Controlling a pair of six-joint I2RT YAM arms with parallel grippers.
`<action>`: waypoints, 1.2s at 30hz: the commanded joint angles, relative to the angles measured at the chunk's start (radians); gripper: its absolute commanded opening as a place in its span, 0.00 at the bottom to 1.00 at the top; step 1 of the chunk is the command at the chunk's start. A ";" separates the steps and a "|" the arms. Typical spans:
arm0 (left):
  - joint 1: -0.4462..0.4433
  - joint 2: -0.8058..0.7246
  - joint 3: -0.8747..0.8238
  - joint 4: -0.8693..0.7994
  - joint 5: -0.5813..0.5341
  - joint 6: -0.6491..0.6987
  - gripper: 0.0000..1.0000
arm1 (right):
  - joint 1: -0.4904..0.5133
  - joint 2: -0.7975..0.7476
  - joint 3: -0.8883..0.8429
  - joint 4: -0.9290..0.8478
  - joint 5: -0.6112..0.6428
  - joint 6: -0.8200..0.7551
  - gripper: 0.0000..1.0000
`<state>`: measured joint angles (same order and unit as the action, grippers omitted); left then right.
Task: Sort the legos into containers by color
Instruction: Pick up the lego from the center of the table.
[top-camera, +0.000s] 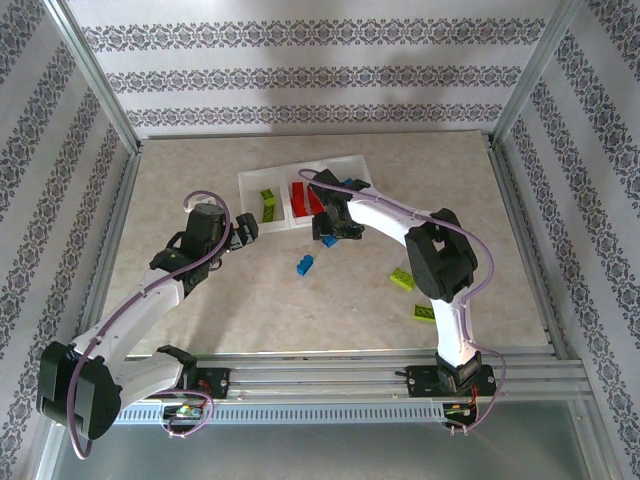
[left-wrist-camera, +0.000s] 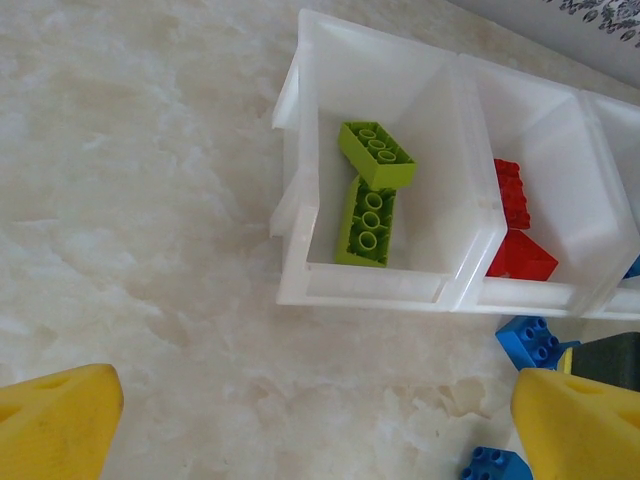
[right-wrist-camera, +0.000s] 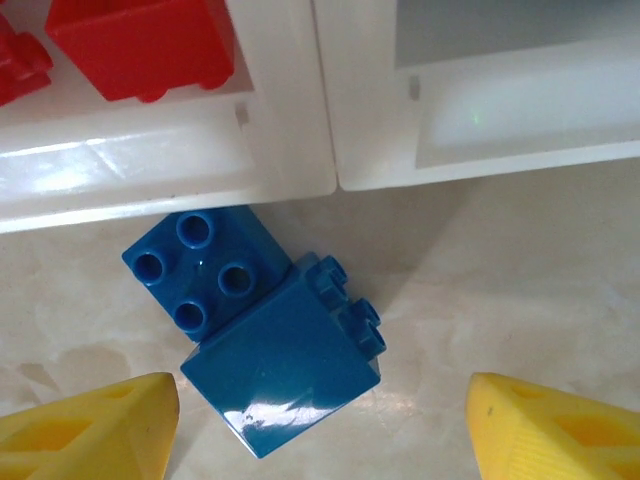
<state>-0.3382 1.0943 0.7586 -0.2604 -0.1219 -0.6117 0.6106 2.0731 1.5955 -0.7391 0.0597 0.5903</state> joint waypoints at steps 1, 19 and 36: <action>0.014 0.010 -0.003 0.034 0.013 -0.016 1.00 | -0.001 0.030 0.041 0.009 -0.014 0.027 0.76; 0.014 0.011 -0.007 0.038 0.018 -0.020 1.00 | -0.012 0.005 -0.021 0.009 0.023 0.049 0.66; 0.014 0.026 0.002 0.052 0.033 -0.022 1.00 | -0.023 -0.054 -0.102 0.027 0.052 0.058 0.56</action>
<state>-0.3382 1.1095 0.7586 -0.2455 -0.1040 -0.6193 0.5907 2.0537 1.4872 -0.7055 0.0998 0.6495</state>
